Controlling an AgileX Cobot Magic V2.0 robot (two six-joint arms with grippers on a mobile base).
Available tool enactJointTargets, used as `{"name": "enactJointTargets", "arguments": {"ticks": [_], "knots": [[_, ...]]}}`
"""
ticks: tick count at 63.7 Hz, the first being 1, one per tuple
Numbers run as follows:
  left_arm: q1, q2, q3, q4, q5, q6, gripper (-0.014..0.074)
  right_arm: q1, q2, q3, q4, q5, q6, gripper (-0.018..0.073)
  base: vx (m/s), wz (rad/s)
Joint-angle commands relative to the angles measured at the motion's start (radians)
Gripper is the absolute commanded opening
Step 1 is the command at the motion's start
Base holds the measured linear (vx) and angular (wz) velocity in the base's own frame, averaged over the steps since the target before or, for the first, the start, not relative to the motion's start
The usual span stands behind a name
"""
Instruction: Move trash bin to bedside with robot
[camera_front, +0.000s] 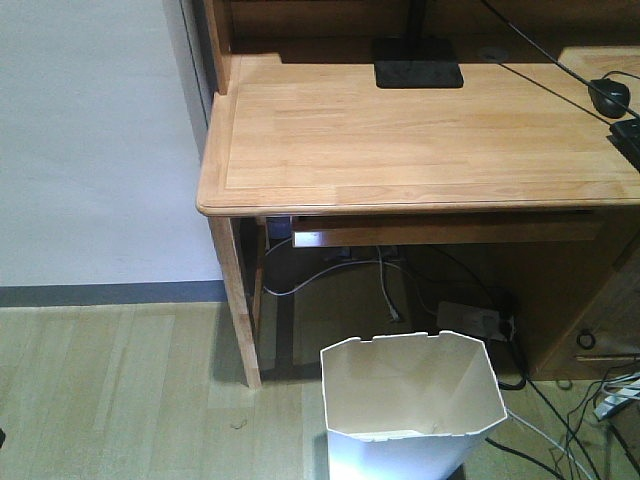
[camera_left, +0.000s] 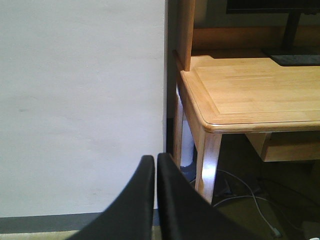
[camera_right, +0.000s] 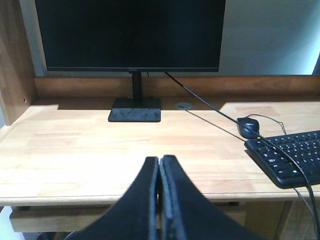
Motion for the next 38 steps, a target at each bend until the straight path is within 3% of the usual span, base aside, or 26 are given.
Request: {"name": "enactJointTargets", "arguments": {"ticks": [1,17,38], "knots": [[-0.006,-0.014,0.019,-0.003,-0.069,-0.004,-0.0006,-0.005,0.012,-0.033,0.0,-0.075,-0.002,-0.0005,0.0,0.0],[-0.006,-0.014,0.019,-0.003,-0.069,-0.004,-0.0006,-0.005,0.012,-0.033,0.0,-0.071,-0.003,0.0066,0.0,0.0],[-0.006,-0.014,0.019,-0.003,-0.069,-0.004,-0.0006,-0.005,0.012,-0.033,0.0,-0.071,-0.003,0.0356,0.0,0.0]]}}
